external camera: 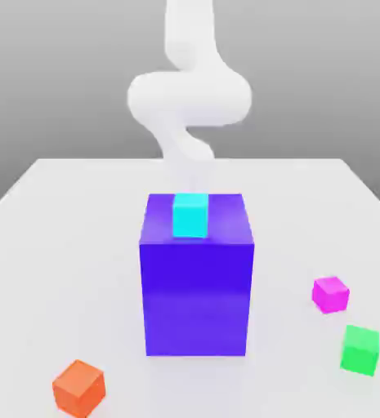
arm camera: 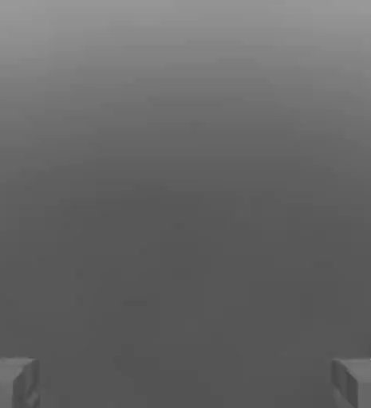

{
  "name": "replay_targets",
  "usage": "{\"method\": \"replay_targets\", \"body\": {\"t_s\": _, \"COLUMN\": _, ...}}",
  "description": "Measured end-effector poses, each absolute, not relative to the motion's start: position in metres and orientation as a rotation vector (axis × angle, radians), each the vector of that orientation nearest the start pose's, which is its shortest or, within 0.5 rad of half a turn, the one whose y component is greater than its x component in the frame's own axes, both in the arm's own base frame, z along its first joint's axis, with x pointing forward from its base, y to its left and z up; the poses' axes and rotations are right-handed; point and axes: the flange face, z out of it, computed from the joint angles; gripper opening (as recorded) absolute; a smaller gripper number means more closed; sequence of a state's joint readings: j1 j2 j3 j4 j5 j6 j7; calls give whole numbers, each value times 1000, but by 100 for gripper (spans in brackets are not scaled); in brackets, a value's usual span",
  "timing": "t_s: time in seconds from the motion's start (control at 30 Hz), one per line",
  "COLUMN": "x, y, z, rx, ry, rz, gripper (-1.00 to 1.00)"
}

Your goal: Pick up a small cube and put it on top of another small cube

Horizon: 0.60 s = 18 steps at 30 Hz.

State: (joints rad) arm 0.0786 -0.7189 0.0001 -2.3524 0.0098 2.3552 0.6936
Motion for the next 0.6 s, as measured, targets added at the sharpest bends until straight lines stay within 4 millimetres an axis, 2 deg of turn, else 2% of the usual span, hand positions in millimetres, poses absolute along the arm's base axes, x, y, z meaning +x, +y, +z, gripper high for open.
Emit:
{"method": "replay_targets", "body": {"t_s": 0.07, "x": 399, "y": 61, "z": 615, "rx": -2691, "ry": 626, "rz": -860, "gripper": 0}}
{"method": "replay_targets", "body": {"t_s": 0.13, "x": 411, "y": 91, "z": 570, "rx": -2779, "ry": 428, "rz": -781, "gripper": 0}}
{"method": "replay_targets", "body": {"t_s": 0.27, "x": 413, "y": 152, "z": 479, "rx": -2902, "ry": 13, "rz": -622, "gripper": 0}}
{"method": "replay_targets", "body": {"t_s": 0.33, "x": 404, "y": 181, "z": 434, "rx": -2936, "ry": -204, "rz": -540, "gripper": 0}}
{"method": "replay_targets", "body": {"t_s": 0.43, "x": 380, "y": 218, "z": 368, "rx": -2952, "ry": -538, "rz": -413, "gripper": 0}}
{"method": "replay_targets", "body": {"t_s": 0.6, "x": 316, "y": 259, "z": 266, "rx": -2883, "ry": -1098, "rz": -193, "gripper": 0}}
